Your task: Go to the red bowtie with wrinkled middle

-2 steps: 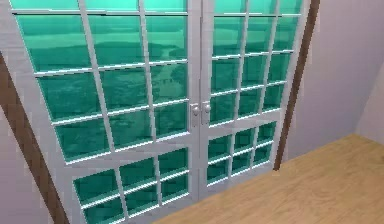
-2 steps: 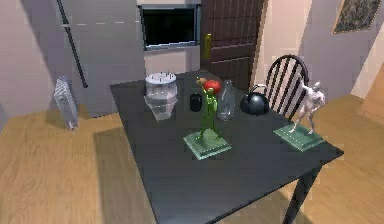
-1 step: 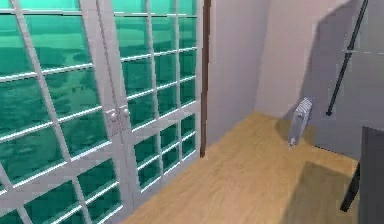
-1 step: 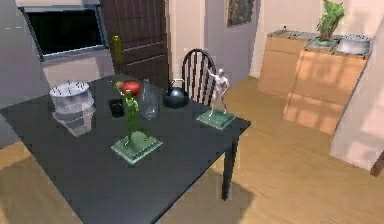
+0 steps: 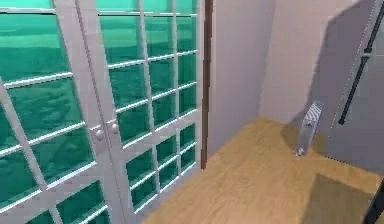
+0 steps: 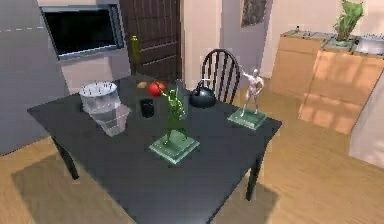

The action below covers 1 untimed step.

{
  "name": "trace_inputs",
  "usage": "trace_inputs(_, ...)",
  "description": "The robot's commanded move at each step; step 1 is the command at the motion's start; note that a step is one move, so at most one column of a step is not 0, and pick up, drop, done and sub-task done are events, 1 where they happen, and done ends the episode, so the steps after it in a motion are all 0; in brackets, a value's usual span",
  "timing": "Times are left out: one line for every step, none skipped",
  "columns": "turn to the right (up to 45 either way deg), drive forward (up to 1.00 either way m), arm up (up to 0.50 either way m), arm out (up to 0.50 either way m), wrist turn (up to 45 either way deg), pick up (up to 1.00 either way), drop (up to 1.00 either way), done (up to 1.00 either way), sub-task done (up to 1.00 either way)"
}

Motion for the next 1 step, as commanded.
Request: trace_inputs(39.0, 0.00, 0.00, 0.00, 0.0, 0.00, 0.00, 0.00, 0.00)
